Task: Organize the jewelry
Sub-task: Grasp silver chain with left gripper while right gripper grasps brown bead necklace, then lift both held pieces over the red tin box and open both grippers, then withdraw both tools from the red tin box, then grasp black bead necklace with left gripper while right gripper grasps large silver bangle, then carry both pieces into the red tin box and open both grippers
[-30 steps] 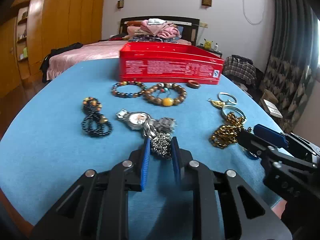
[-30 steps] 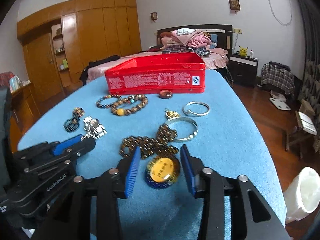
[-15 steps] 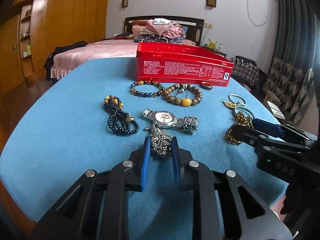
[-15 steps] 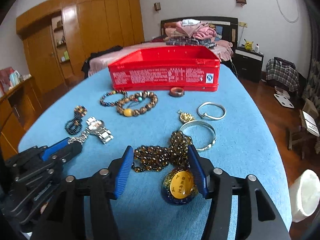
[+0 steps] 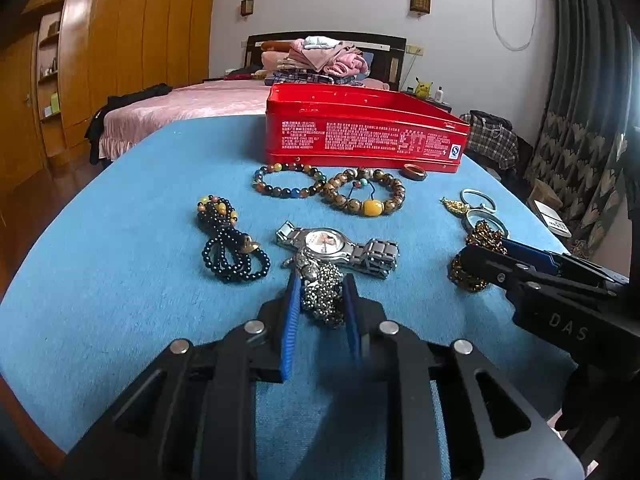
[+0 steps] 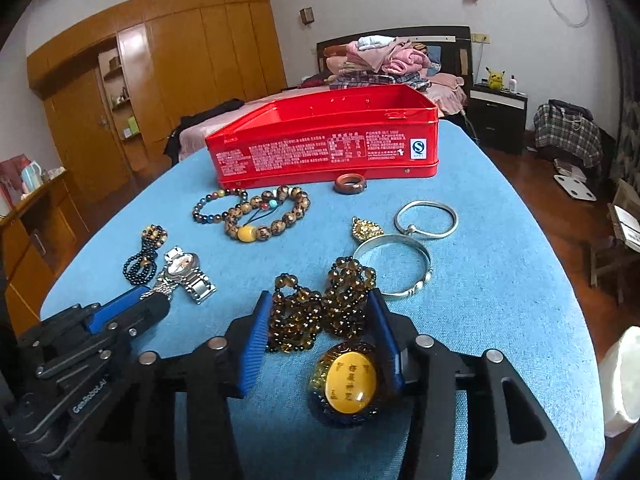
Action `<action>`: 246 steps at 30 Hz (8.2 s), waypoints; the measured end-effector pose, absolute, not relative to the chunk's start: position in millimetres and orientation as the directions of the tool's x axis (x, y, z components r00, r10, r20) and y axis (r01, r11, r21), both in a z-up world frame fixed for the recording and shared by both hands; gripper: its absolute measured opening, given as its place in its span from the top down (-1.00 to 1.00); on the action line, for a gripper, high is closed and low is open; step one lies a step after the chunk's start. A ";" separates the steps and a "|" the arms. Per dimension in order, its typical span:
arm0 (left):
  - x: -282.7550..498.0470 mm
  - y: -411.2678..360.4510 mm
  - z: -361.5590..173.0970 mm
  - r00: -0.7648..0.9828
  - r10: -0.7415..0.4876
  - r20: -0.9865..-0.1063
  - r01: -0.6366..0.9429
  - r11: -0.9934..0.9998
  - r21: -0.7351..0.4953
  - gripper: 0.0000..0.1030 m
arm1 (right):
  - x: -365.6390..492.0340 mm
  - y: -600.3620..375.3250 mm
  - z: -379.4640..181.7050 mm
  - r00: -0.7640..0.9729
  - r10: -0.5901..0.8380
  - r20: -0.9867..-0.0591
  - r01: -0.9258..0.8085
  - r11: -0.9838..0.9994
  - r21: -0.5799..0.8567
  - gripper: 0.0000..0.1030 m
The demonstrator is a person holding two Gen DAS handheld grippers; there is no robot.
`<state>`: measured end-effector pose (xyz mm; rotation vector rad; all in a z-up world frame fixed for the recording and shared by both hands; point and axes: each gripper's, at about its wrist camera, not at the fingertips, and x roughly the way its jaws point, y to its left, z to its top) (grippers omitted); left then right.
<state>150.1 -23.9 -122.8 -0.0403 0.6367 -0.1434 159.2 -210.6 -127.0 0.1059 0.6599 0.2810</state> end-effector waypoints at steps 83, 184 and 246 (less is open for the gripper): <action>330.7 -61.4 -11.3 0.898 -0.221 -0.380 0.193 0.975 -0.112 0.70 | 341.3 -241.9 -25.6 0.802 0.423 -0.421 -0.323 0.901 0.289 0.55; 207.5 20.2 -106.5 0.741 -0.089 -0.666 0.020 0.994 -0.111 0.70 | 201.0 -221.7 -119.2 0.706 0.101 -0.701 -0.051 0.994 0.092 0.05; 373.0 -48.6 -40.5 0.826 -0.185 -0.532 0.143 0.982 -0.121 0.61 | 348.9 -216.4 -51.1 0.800 0.238 -0.550 -0.202 0.971 0.126 0.01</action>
